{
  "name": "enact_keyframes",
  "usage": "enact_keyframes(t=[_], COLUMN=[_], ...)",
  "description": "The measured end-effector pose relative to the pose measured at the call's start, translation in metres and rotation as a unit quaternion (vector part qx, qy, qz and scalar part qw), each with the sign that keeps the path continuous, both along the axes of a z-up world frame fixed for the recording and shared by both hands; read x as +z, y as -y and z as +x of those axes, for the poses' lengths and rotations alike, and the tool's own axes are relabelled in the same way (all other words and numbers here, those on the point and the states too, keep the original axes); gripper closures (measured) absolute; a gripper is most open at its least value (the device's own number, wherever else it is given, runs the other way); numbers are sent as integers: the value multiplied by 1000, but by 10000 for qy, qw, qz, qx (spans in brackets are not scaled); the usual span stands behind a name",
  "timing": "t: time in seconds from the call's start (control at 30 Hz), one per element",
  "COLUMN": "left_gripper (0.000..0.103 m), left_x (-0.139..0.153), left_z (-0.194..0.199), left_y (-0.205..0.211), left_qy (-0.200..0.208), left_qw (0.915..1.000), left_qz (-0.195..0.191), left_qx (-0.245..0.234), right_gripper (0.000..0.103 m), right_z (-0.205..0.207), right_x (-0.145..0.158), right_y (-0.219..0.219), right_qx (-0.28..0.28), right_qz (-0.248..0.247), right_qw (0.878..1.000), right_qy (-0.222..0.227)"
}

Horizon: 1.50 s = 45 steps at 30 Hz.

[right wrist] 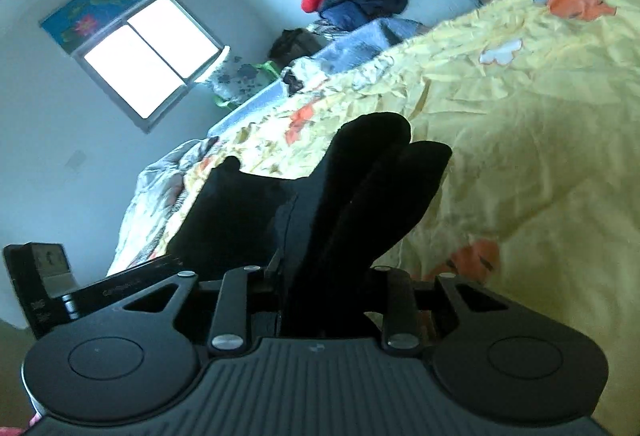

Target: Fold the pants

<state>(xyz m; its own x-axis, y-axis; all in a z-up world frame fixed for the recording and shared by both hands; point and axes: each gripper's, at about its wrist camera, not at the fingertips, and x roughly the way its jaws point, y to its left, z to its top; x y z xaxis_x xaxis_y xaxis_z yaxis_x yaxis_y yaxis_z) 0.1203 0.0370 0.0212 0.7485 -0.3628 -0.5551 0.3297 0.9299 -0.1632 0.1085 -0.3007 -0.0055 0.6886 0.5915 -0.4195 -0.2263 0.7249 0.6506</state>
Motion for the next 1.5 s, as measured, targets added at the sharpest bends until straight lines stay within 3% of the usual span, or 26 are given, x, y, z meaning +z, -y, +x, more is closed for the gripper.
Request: enact_keyframes(t=[0.1,0.17,0.23,0.27,0.33,0.37,0.43,0.47,0.5,0.53,0.6,0.67,0.73,0.77,0.83,0.9,1.0,1.07,1.2,1.5], left_gripper=[85,75,63,50,45,44,40,31,25,16,14,17,21,24,25,24,22,19,16,14], left_x=[-21,-35,-39,-39,-34,-30,-21,-16,-12,-10,-11,-20,-33,-38,-38,-33,-28,-26,-24,-32], left_z=[21,27,21,16,1,-8,-26,-35,-42,-47,-53,-53,-47,-44,-47,-55,-66,-75,-93,-132], left_y=[1,0,-3,-4,-6,-6,-1,2,7,10,18,28,37,37,31,24,26,26,24,17], left_qy=[-248,-331,-164,-28,348,559,811,897,911,859,659,515,391,313,252,282,312,271,166,-5], left_qw=[9992,9980,9967,9957,9896,9857,9800,9801,9820,9847,9887,9872,9825,9814,9846,9883,9875,9872,9876,9886], left_qz=[298,524,757,890,1319,1517,1755,1721,1626,1508,1346,1495,1821,1895,1718,1481,1473,1457,1382,1259], left_qx=[70,144,223,272,456,468,463,409,292,148,-100,-212,-38,69,189,236,470,591,729,830], right_gripper=[72,61,49,45,39,38,33,30,29,28,28,28,23,17,17,17,15,5,5,3], right_z=[22,30,28,22,7,-3,-24,-32,-39,-44,-43,-33,-22,-20,-23,-40,-60,-65,-75,-132], right_x=[-12,-21,-25,-24,-16,-8,8,14,18,20,15,2,-16,-20,-16,-5,2,-3,-4,8], right_y=[-11,-17,-17,-15,-9,-10,-27,-38,-49,-59,-78,-93,-95,-90,-74,-68,-77,-86,-104,-120], right_qx=[-186,-320,-478,-562,-900,-1203,-1810,-1832,-1551,-1158,-299,-41,-155,-319,-714,-895,-761,-705,-874,-881], right_qz=[-354,-772,-1230,-1383,-1753,-2153,-3300,-3623,-3674,-3574,-3348,-3542,-3821,-3751,-3506,-3231,-2952,-2975,-3285,-2728], right_qw=[9990,9956,9901,9879,9801,9691,9250,9105,9111,9190,9344,9307,9222,9251,9335,9415,9513,9516,9404,9579], right_qy=[-203,-412,-477,-421,-232,-36,509,786,1044,1196,1179,909,577,502,233,349,456,312,71,142])
